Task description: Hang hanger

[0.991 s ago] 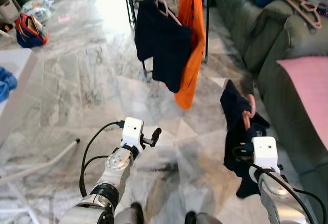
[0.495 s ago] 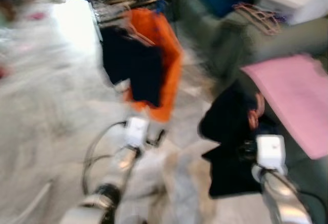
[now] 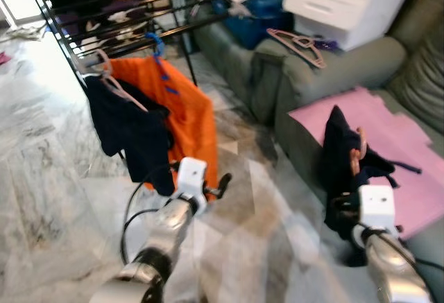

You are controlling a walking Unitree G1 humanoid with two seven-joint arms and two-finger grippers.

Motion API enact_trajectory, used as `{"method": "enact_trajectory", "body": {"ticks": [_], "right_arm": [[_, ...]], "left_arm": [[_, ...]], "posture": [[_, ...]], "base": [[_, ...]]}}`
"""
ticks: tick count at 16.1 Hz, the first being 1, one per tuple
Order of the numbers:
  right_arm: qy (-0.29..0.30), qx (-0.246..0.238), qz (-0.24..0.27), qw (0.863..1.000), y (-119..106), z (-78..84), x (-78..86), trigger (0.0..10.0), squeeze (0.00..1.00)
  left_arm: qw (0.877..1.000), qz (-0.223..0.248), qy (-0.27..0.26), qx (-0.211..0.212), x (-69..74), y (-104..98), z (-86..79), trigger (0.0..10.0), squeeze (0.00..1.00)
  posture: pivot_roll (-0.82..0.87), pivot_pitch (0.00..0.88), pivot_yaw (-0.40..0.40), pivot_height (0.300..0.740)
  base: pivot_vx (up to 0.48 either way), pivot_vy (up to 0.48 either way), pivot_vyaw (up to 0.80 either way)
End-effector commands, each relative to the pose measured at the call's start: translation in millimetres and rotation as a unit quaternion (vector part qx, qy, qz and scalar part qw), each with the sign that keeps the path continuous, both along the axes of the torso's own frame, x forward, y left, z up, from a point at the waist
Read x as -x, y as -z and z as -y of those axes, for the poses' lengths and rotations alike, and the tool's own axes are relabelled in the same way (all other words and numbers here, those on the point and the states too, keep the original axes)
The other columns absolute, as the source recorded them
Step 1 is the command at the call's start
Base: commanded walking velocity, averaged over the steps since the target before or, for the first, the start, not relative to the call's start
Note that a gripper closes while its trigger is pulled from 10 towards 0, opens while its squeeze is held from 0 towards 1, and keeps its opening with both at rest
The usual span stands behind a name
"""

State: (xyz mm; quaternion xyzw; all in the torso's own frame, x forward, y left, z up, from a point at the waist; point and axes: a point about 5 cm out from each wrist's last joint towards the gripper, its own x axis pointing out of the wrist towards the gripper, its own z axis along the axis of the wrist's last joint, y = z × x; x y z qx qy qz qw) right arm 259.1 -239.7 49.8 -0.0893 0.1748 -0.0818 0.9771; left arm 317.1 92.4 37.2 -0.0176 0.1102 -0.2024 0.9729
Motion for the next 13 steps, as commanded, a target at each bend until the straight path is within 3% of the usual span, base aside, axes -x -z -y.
{"method": "enact_trajectory", "body": {"ticks": [1,11,13], "right_arm": [[-0.009,0.002,0.021,1.0,-8.3,-2.2,-3.5,10.0,0.0],[-0.022,0.001,0.019,1.0,-11.5,1.5,-4.7,10.0,0.0],[-0.028,-0.005,0.007,1.0,-9.2,1.1,-4.4,10.0,0.0]], "left_arm": [[1.0,-0.011,-0.002,0.0,1.4,3.1,-0.6,10.0,0.0],[1.0,-0.013,-0.003,0.003,1.6,3.0,3.0,10.0,0.0],[1.0,-0.017,-0.01,-0.003,1.8,4.3,2.4,10.0,0.0]], "posture": [[-0.24,0.113,0.032,0.74],[-0.24,0.124,0.026,0.74],[-0.24,0.131,0.023,0.74]], "base": [[0.48,0.0,0.64],[0.473,0.0,0.57],[0.381,0.0,0.0]]}}
